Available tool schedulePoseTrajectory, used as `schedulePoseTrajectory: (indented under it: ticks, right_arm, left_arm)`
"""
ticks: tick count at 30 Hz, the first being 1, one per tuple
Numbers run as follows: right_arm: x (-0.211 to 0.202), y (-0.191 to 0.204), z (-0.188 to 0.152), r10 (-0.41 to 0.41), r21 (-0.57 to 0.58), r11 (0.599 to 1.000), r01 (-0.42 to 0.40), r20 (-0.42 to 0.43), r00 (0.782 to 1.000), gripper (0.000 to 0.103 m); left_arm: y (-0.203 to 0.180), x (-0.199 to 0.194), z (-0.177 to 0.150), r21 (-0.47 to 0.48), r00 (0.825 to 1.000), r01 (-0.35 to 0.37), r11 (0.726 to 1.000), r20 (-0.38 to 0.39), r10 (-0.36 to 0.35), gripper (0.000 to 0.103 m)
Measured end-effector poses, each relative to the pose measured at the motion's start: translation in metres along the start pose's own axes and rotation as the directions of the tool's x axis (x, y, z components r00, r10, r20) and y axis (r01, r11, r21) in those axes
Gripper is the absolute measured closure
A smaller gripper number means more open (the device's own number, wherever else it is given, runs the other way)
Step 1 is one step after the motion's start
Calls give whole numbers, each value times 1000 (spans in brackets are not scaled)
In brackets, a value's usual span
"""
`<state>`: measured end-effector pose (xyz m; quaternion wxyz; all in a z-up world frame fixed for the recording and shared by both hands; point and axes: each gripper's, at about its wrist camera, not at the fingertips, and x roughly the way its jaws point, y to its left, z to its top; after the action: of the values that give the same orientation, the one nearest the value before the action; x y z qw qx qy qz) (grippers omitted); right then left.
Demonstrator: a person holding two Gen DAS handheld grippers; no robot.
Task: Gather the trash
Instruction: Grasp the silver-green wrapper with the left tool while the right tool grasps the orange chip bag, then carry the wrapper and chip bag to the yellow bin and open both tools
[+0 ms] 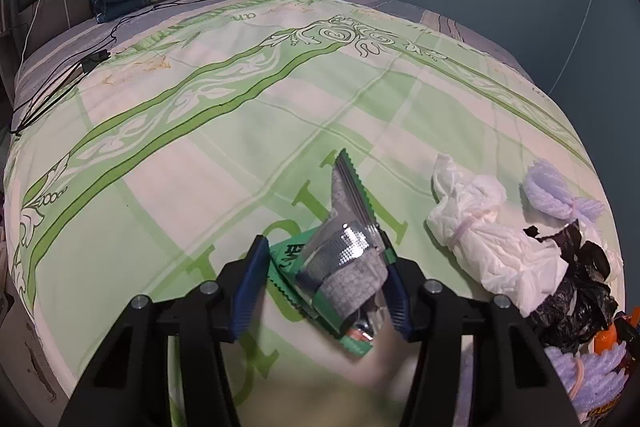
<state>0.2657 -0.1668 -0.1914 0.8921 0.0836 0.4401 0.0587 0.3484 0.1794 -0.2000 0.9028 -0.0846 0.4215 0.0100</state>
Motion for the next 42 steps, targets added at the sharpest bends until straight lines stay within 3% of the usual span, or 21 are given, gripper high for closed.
schedulePoseTrajectory:
  ticks: [12, 20, 34, 42]
  right_arm:
    - [-42, 2, 1, 35, 15, 999, -36, 60, 998, 81]
    - [-81, 0, -2, 32, 10, 999, -33, 115, 993, 81]
    - [-159, -45, -16, 14, 62, 998, -29, 225, 974, 81]
    - [-194, -82, -27, -53, 119, 993, 19, 287, 957, 81]
  left_arm:
    - [14, -43, -3, -44, 996, 59, 997, 76, -55, 58]
    - [-5, -94, -4, -17, 982, 107, 994, 155, -103, 58]
    - [-89, -168, -22, 114, 944, 238, 965, 207, -257, 58]
    - [-157, -203, -45, 245, 908, 338, 909, 170, -384, 58]
